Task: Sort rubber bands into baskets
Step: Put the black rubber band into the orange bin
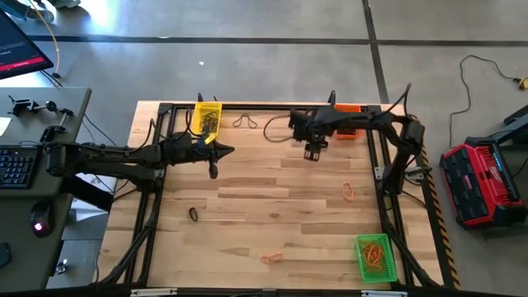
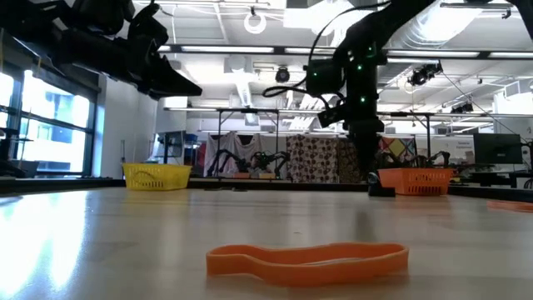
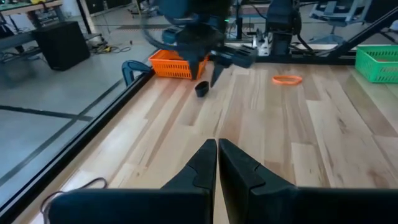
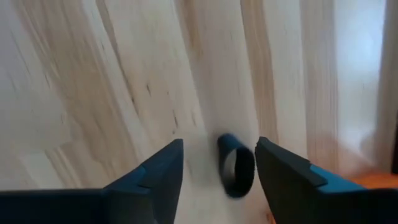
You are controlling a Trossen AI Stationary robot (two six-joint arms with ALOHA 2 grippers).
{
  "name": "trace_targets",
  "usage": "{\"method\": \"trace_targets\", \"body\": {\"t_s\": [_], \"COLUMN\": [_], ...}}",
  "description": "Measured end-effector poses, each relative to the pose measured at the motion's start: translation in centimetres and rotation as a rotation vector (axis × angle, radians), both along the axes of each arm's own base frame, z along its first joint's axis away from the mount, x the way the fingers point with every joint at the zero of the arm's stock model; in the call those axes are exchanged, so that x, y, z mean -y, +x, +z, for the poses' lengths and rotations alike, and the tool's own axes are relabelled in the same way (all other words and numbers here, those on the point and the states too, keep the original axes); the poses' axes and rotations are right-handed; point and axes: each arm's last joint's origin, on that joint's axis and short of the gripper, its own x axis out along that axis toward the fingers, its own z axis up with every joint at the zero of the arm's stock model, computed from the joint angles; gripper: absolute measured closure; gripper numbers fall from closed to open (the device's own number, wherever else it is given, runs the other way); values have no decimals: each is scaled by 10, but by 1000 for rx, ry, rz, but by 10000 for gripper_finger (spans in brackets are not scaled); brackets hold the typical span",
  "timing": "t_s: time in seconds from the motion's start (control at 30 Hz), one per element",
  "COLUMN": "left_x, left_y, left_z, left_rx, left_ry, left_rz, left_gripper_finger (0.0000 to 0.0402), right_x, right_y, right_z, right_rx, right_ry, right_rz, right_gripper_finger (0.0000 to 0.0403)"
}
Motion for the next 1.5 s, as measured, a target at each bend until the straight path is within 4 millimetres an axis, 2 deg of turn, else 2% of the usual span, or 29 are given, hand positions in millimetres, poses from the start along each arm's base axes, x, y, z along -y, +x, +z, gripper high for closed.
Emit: {"method": "trace_targets", "body": {"t_s": [0.2, 0.5, 0.57, 0.67, 0.77, 0.9, 0.97, 1.1, 1.23, 1.37, 1.5], "left_x": [1, 1, 1, 1, 1, 1, 1, 1, 1, 1, 1], "left_y": [0, 0, 0, 0, 0, 0, 0, 0, 0, 0, 0], "left_z": [-2, -2, -2, -2, -2, -2, -2, -2, -2, -2, -1], "left_rx": [-19, -23, -24, -23, -23, -23, -23, -23, -23, -25, -20], "left_ry": [-4, -5, -5, -4, -4, -4, -4, -5, -4, 16, 20], "left_rz": [-2, -2, -2, -2, -2, -2, -2, -2, -2, -7, -8], "left_gripper_finger": [394, 394, 394, 394, 394, 394, 394, 394, 394, 394, 394], "right_x": [22, 21, 21, 20, 20, 23, 27, 31, 32, 28, 27], "right_y": [-9, -36, -39, -42, -42, -37, -32, -24, -21, -28, -44], "right_z": [-3, -47, -51, -56, -55, -48, -42, -26, -4, 22, 54], "right_rx": [31, -22, -10, -3, 1, 1, 14, 43, 96, 184, 287], "right_ry": [33, 53, 46, 59, 71, 84, 65, 58, 33, 7, -40], "right_rz": [47, 47, 36, 32, 32, 33, 30, -2, -12, -39, -104], "right_gripper_finger": [208, 208, 210, 232, 281, 372, 394, 385, 400, 401, 402]}}
